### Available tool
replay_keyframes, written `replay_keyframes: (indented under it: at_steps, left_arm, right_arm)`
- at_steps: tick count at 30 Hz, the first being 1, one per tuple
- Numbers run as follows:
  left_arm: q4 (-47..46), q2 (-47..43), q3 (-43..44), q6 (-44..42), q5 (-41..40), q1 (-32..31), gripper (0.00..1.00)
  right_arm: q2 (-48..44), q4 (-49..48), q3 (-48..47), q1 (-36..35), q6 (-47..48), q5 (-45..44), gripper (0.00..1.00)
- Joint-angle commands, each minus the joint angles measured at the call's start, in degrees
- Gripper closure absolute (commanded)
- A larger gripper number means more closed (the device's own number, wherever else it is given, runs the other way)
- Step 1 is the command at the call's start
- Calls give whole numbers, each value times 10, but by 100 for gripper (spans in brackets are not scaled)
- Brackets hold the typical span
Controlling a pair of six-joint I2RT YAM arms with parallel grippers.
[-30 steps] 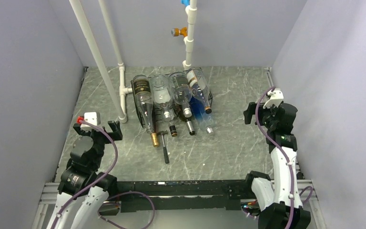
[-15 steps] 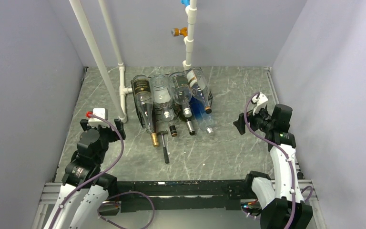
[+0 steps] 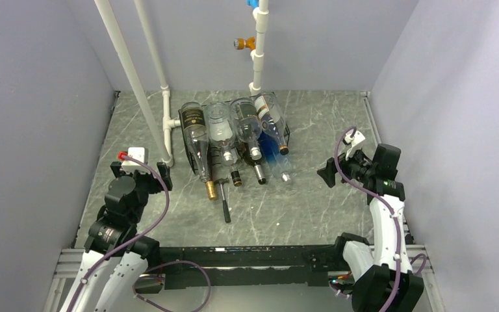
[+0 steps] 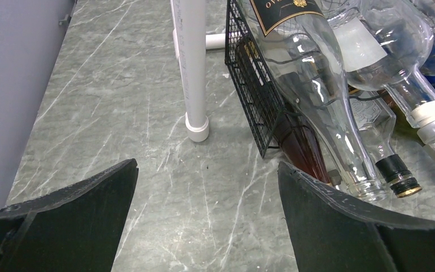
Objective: Take the wine bottle off the wine rack
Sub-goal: Pick up the wine bottle from the wine rack.
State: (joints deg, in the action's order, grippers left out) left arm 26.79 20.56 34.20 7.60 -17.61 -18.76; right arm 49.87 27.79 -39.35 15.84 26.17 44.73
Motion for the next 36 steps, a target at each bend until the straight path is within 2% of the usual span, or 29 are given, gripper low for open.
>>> replay_keyframes:
  at_steps: [1,3,8,15,22,26,30,36]
  left_arm:
    - [-30,-1,5,1,18,6,1]
    - [-39,-4,3,1,42,20,1]
    - [-61,-11,0,20,164,102,1]
    - [-66,-16,-1,26,206,113,1]
    - [-65,-16,-1,38,208,116,1]
    - [-80,-10,-7,42,256,116,1]
    - [-77,-3,-8,68,305,116,1]
    - [-45,-27,14,154,360,116,1]
  right_arm:
    - [-1,7,-17,15,18,48,0]
    - [-2,3,-14,16,17,48,0]
    - [-9,1,-14,16,23,40,0]
    - [-37,-4,-11,16,13,45,0]
    - [-48,-5,-18,16,-12,43,0]
    - [-51,-1,-24,15,-18,32,0]
    - [-54,1,-25,16,-25,29,0]
    - [-17,13,-45,9,-46,49,0]
